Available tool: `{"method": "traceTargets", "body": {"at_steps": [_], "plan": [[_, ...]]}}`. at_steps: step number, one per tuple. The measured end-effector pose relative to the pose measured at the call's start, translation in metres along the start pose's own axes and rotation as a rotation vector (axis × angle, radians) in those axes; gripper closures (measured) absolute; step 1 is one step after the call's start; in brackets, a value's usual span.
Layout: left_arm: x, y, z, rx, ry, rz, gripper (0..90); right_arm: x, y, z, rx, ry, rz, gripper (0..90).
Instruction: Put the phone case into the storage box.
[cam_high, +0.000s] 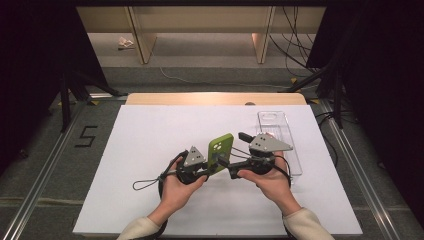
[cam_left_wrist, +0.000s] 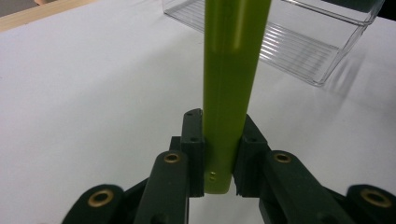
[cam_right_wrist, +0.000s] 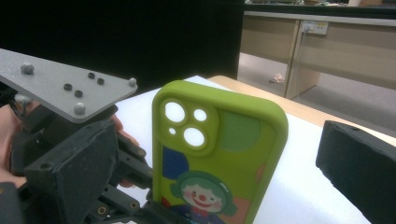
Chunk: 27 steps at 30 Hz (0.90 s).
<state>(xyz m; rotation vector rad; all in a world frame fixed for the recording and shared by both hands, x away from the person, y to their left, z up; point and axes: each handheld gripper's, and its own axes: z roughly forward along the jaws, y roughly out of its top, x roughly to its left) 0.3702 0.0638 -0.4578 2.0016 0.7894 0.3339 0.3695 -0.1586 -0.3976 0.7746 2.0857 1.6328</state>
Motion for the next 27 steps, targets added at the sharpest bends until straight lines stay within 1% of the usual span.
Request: {"method": "traceTargets", "body": {"at_steps": [13,16,27], "plan": [[-0.0043,0.003,0.0034,-0.004,0.001,0.004,77.0,-0.0005,-0.0003,0.0003,-0.009,-0.025,0.01,0.3],[-0.0049,0.0033,0.0037,-0.006,0.003,0.002,77.0,-0.0005,-0.0006,0.0003,-0.011,-0.03,0.02,0.3],[-0.0075,0.0049,0.0057,-0.006,0.002,0.004,77.0,0.0007,-0.0022,0.002,-0.017,-0.035,0.028,0.3]]}}
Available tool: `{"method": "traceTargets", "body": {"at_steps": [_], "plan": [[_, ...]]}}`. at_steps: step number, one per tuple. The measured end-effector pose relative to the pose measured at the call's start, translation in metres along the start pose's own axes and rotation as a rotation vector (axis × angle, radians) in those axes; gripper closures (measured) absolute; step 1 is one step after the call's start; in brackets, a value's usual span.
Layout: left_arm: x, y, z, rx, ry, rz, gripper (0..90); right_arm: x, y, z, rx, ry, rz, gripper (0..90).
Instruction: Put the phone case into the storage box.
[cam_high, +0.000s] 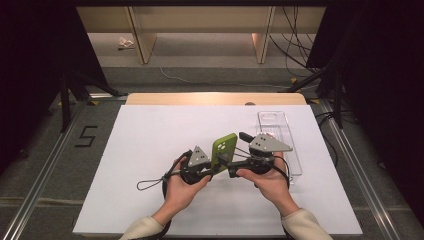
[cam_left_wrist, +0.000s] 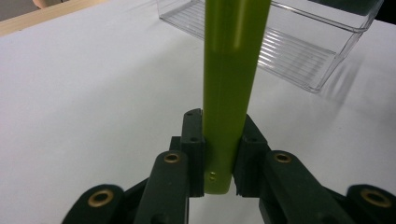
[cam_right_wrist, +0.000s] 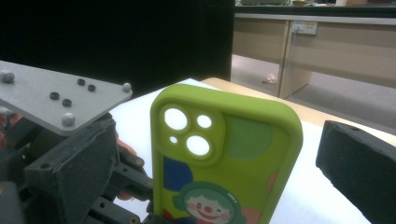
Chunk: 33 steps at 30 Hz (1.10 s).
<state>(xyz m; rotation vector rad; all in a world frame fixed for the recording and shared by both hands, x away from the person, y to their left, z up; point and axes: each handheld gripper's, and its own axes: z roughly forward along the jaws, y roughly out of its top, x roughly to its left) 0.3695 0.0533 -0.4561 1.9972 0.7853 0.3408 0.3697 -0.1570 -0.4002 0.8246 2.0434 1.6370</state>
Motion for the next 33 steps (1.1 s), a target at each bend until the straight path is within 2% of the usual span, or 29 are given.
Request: {"method": "traceTargets", "body": {"at_steps": [22,33], "plan": [[-0.009,0.001,0.005,0.007,-0.011,0.003,77.0,0.0,-0.005,0.003,0.002,-0.034,0.012,0.4],[-0.013,0.002,0.006,0.001,-0.017,0.003,77.0,0.0,-0.008,0.005,-0.003,-0.08,0.024,2.0]]}}
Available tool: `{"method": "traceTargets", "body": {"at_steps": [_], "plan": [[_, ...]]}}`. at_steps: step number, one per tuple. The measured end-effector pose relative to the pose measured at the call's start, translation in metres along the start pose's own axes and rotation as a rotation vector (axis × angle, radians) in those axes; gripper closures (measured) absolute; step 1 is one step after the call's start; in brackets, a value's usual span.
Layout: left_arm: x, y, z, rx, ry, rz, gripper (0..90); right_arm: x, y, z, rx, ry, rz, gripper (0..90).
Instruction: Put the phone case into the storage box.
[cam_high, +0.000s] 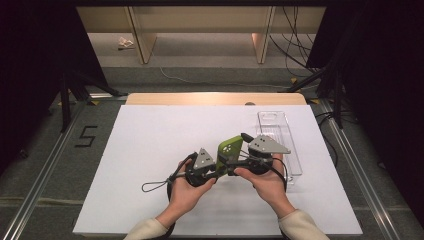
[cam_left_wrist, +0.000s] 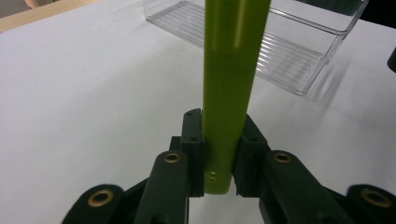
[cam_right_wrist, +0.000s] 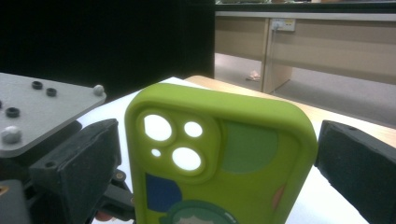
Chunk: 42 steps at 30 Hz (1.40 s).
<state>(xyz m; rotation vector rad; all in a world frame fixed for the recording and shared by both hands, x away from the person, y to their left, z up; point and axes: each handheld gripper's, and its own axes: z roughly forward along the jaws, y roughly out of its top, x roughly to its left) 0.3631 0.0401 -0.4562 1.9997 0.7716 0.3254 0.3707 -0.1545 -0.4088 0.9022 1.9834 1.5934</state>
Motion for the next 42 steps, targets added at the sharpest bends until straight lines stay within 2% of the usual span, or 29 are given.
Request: {"method": "traceTargets", "body": {"at_steps": [11,29,42], "plan": [[-0.0022,-0.0004,0.0017,0.001,-0.009,0.006,77.0,0.0012,-0.0027,0.0019,0.003,-0.029,0.001,6.4],[-0.0027,-0.0001,0.003,0.0,-0.01,0.003,77.0,0.0032,-0.004,0.0022,-0.004,-0.044,0.001,14.0],[-0.0028,0.0004,0.0026,-0.004,-0.018,0.005,76.8,0.0047,-0.0034,0.0018,-0.016,-0.044,-0.013,15.3]]}}
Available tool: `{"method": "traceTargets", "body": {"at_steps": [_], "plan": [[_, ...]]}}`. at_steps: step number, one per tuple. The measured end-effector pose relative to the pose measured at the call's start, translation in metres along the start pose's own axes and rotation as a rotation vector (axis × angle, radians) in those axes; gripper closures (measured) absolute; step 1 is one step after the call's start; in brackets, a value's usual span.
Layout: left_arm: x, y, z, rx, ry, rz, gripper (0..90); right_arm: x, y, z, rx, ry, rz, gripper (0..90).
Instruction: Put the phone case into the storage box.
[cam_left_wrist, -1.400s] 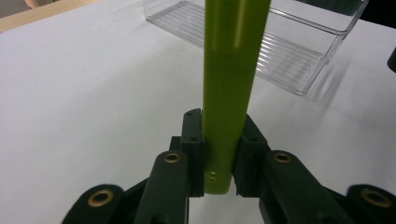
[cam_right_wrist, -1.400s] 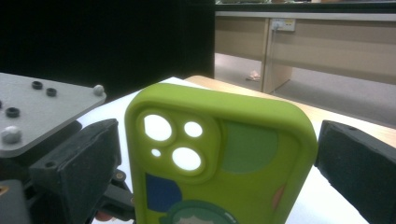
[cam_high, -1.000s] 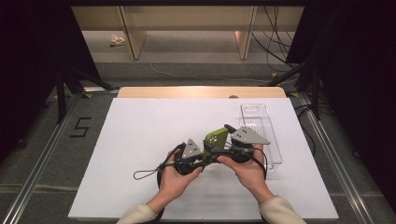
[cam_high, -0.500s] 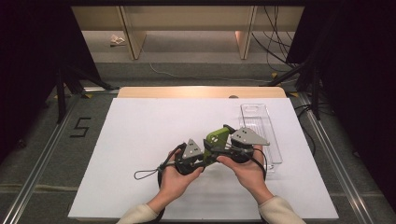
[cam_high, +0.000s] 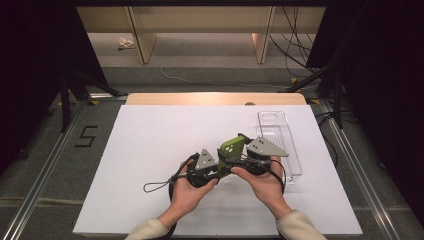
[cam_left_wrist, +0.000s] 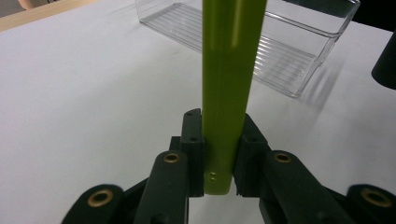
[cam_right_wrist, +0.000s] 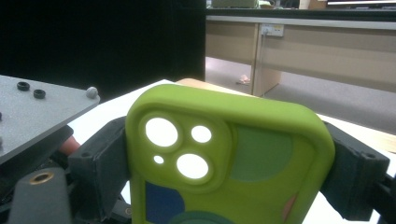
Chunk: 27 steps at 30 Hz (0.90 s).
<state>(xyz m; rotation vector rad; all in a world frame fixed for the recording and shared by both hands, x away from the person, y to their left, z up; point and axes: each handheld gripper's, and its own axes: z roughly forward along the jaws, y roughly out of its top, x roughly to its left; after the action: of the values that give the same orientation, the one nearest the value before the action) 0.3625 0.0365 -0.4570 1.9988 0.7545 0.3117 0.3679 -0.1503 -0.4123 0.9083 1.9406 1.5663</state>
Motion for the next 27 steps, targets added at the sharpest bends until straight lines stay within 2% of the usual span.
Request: {"method": "traceTargets", "body": {"at_steps": [27], "plan": [[0.0004,0.0009,-0.001,-0.018,0.0,0.0,75.9,-0.0007,0.0017,-0.0007,-0.016,0.016,-0.016,16.1]]}}
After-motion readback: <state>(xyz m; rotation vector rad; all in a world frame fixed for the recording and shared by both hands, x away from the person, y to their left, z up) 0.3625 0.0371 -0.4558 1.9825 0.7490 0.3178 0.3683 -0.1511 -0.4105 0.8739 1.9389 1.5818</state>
